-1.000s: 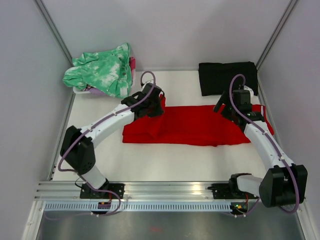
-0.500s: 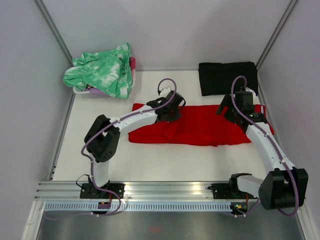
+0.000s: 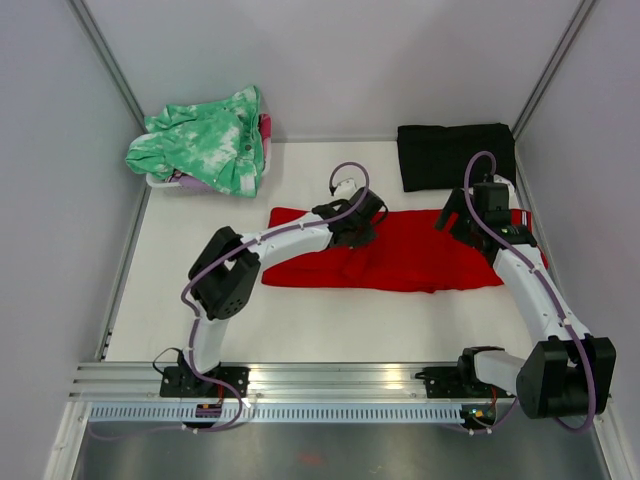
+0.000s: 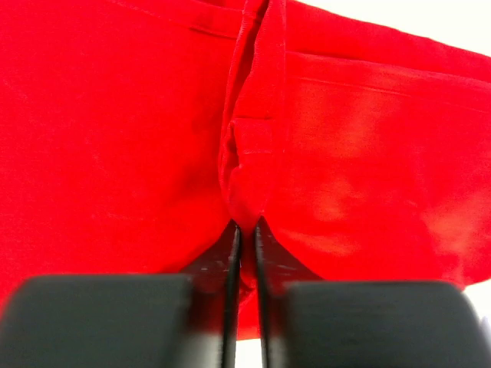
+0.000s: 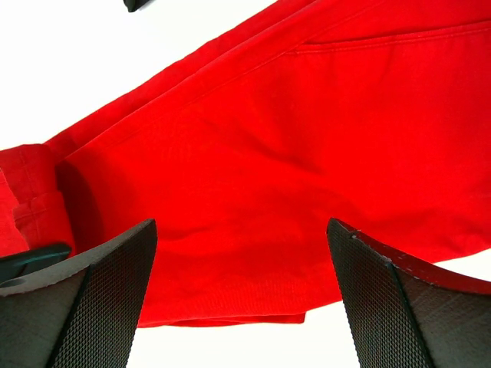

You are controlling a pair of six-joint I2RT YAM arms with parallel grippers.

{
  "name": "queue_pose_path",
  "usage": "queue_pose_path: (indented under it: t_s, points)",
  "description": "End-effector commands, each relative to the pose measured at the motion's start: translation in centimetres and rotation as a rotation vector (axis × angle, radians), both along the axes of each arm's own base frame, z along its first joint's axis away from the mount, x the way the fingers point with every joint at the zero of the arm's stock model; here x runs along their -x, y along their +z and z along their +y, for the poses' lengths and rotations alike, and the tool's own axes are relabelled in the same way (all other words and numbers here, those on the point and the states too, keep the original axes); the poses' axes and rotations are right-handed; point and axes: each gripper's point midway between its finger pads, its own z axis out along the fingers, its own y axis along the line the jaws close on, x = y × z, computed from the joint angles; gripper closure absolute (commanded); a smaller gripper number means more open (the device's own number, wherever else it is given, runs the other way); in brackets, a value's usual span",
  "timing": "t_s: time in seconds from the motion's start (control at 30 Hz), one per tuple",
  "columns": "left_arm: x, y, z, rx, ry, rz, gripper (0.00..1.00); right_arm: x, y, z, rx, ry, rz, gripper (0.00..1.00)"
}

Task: Fold and stack the trousers
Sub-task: Fold the trousers

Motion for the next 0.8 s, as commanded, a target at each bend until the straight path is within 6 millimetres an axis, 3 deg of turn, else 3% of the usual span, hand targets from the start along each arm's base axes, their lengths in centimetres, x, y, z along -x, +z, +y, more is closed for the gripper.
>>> queue_pose_path:
  t_s: [0.0,0.07,0.1,0.17,0.2,0.33,0.37,0.4,0.43,0.47,0.53,0.57,0.67,0.77]
  points:
    - [-1.1,3.2,-3.2,0.092,-0.023,-0.063,0.82,0.0,-0.3,-0.4,0.014,-0.003,0.008,0.02]
    - [-0.9,4.8,-3.8,0.110,-0.062,-0.074,0.61,0.0,-0.2,0.1,0.001,0.026,0.002,0.02]
    - [-1.1,5.7,-3.7,0.101,-0.091,-0.095,0.40,0.0,-0.2,0.3,-0.003,0.041,0.001,0.02]
    - [-1.7,8.0,-2.9,0.093,-0.098,-0.125,0.20,0.1,-0.2,0.5,0.002,0.069,0.005,0.02]
    - [-1.7,9.1,-1.3,0.041,-0.098,-0.145,0.03,0.1,-0.2,0.4,0.010,0.071,0.010,0.02]
    - [-1.9,11.5,4.8,-0.035,-0.079,-0.149,0.00,0.4,0.7,-0.3,0.053,0.067,0.011,0.02]
    - [-1.8,9.2,8.1,-0.096,-0.069,-0.111,0.00,0.6,0.9,-0.3,0.055,0.067,0.008,0.02]
    - [-1.8,9.1,9.4,-0.084,-0.067,-0.113,0.00,0.5,1.1,-0.2,0.054,0.072,0.001,0.02]
    - [-1.2,10.5,11.4,-0.059,-0.058,-0.140,0.00,0.6,1.1,-0.1,0.053,0.082,-0.001,0.02]
    - [-0.9,6.9,15.5,-0.110,-0.032,-0.077,0.01,0.7,1.0,0.0,0.051,0.089,0.003,0.02]
    - [0.6,5.1,18.4,-0.059,-0.051,-0.049,0.02,0.9,0.6,0.6,0.027,0.120,0.019,0.02]
    - [0.1,4.4,21.0,-0.074,-0.038,-0.047,0.03,0.9,0.2,1.0,0.011,0.138,0.027,0.02]
    - [0.5,2.1,24.2,-0.112,-0.062,-0.031,0.04,1.1,-0.1,2.6,-0.059,0.190,0.028,0.02]
    - [0.8,-0.8,25.3,-0.098,-0.090,0.046,0.07,1.0,0.2,3.0,-0.083,0.199,0.014,0.02]
